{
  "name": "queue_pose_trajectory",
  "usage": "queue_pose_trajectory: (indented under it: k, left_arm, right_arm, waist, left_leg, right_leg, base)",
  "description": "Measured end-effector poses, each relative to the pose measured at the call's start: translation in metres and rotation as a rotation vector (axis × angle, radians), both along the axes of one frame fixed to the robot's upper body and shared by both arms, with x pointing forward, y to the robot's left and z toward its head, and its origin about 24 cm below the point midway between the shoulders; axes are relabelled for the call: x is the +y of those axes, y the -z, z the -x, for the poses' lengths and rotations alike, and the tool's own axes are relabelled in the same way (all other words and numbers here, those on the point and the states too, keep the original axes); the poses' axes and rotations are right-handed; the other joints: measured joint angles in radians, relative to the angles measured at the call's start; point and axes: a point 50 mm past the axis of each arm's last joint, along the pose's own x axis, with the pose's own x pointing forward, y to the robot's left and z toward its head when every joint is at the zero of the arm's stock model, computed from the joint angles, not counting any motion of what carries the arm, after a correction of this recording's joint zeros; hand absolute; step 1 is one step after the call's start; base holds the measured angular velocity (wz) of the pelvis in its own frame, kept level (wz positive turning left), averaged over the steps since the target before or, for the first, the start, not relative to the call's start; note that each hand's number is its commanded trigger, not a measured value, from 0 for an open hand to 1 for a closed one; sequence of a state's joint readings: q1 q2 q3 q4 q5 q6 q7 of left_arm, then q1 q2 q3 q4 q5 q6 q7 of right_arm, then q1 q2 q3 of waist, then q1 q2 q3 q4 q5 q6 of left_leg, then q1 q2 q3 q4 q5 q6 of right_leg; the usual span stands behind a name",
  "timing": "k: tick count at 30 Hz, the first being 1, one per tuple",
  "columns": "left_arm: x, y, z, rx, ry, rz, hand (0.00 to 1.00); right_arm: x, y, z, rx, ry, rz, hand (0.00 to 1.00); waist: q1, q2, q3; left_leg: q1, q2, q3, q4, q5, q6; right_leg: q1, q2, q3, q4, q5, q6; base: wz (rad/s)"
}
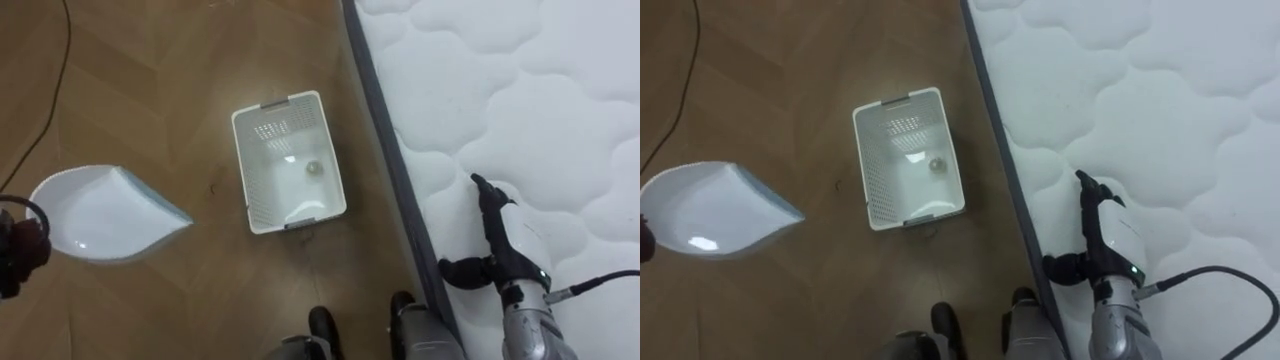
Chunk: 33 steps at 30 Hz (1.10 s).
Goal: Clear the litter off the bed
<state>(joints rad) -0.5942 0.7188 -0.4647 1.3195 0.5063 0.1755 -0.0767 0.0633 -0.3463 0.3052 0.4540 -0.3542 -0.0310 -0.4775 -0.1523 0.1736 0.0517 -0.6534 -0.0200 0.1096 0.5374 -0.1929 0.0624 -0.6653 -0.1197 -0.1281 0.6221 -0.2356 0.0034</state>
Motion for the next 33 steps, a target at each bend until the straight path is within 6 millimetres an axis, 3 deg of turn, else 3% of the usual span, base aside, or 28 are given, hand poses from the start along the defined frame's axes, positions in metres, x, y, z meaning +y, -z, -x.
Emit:
queue_pose_trajectory:
  k: [9, 15, 18, 21, 24, 25, 27, 29, 31, 33]
  left_arm:
    - [0.0, -0.009, -0.008, -0.102, -0.011, 0.007, 1.0]
    - [-0.031, -0.036, -0.046, -0.314, 0.222, -0.068, 1.0]
    - [-0.048, -0.046, -0.055, -0.459, 0.321, -0.06, 1.0]
    - [-0.064, -0.053, -0.053, -0.598, 0.414, -0.02, 1.0]
    - [-0.073, -0.042, -0.03, -0.669, 0.46, 0.045, 1.0]
    - [-0.078, -0.04, -0.025, -0.685, 0.483, 0.071, 1.0]
    - [-0.085, -0.039, -0.015, -0.73, 0.497, 0.114, 1.0]
    - [-0.102, -0.038, -0.006, -0.794, 0.525, 0.195, 1.0]
    - [-0.115, -0.034, 0.001, -0.818, 0.542, 0.261, 1.0]
    - [-0.125, -0.029, 0.007, -0.834, 0.554, 0.306, 1.0]
  right_arm:
    - [-0.003, 0.004, 0.003, 0.01, 0.012, -0.016, 0.0]
    - [-0.014, 0.013, 0.015, 0.046, 0.048, -0.018, 0.0]
    - [-0.017, 0.016, 0.022, 0.062, 0.043, -0.019, 0.0]
    - [-0.018, 0.018, 0.03, 0.061, 0.058, -0.064, 0.0]
    - [-0.018, 0.02, 0.034, 0.07, 0.071, -0.104, 0.0]
    - [-0.02, 0.022, 0.039, 0.085, 0.089, -0.116, 0.0]
    - [-0.027, 0.023, 0.046, 0.096, 0.117, -0.129, 0.0]
    - [-0.038, 0.023, 0.056, 0.096, 0.179, -0.134, 0.0]
    - [-0.043, 0.022, 0.065, 0.097, 0.216, -0.14, 0.0]
    - [-0.047, 0.017, 0.068, 0.067, 0.232, -0.147, 0.0]
  waist:
    - [0.001, 0.004, -0.0041]
    - [0.013, 0.002, -0.0029]
    - [0.022, -0.008, -0.0033]
    - [0.062, -0.023, -0.0057]
    - [0.094, -0.042, -0.0123]
    - [0.103, -0.051, -0.0179]
    - [0.099, -0.063, -0.0259]
    - [0.099, -0.084, -0.0391]
    - [0.1, -0.094, -0.0461]
    - [0.105, -0.098, -0.0476]
  left_leg:
    - [0.023, 0.001, -0.007, -0.009, 0.001, -0.001]
    - [0.079, -0.004, -0.028, -0.03, 0.001, -0.002]
    - [0.124, -0.007, -0.013, -0.051, 0.001, -0.001]
    - [0.166, 0.004, 0.015, -0.072, -0.01, -0.008]
    - [0.247, 0.006, 0.021, -0.133, -0.012, -0.016]
    - [0.276, 0.006, 0.016, -0.143, -0.017, -0.022]
    - [0.313, 0.007, 0.01, -0.15, -0.021, -0.025]
    - [0.365, 0.008, 0.011, -0.168, -0.022, -0.027]
    - [0.409, 0.008, 0.017, -0.18, -0.024, -0.027]
    - [0.462, 0.009, 0.022, -0.203, -0.035, -0.029]
  right_leg:
    - [0.033, 0.002, -0.005, -0.014, 0.001, -0.001]
    - [0.104, 0.003, -0.019, -0.057, 0.003, 0.003]
    - [0.132, 0.002, -0.008, -0.07, 0.004, 0.006]
    - [0.146, 0.034, 0.064, -0.095, 0.017, 0.01]
    - [0.19, 0.062, 0.132, -0.145, 0.037, 0.01]
    - [0.215, 0.076, 0.157, -0.168, 0.044, 0.01]
    - [0.253, 0.085, 0.171, -0.195, 0.05, 0.01]
    - [0.302, 0.093, 0.193, -0.225, 0.055, 0.012]
    - [0.336, 0.098, 0.214, -0.246, 0.06, 0.015]
    - [0.364, 0.107, 0.228, -0.255, 0.064, 0.015]
  base:
    - [0.01]
    - [0.08]
    - [-0.18]
    - [-0.63]
    - [-0.85]
    - [-0.63]
    - [-0.45]
    - [-0.31]
    - [-0.44]
    - [-0.71]
